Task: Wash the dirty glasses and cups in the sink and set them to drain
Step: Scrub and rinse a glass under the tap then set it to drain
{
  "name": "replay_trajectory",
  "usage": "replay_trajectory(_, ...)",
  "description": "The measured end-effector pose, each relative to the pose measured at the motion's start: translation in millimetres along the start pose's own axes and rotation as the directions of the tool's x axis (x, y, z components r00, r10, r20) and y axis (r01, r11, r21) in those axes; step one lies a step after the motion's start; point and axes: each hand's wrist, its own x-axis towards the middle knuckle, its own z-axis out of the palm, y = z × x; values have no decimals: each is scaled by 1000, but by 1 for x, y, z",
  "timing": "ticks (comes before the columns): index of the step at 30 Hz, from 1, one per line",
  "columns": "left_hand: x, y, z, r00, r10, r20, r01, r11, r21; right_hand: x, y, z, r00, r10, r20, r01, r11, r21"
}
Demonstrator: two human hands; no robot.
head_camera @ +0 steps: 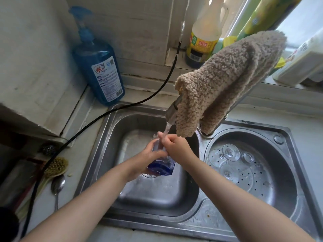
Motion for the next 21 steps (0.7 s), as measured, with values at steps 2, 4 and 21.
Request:
replay_trajectory(2,1,3,7,997,-38,-74,21,975,-220,1,0,6,995,35,-94,-32,999,32)
replay_trajectory(4,3,5,15,978,-121,-169,61,944,-324,1,5,19,983,-50,-177,61,996,59)
replay_trajectory(21,18,9,22,975,-164,-151,61,848,-527,-16,-11,22,977,92,-191,-18,933,359)
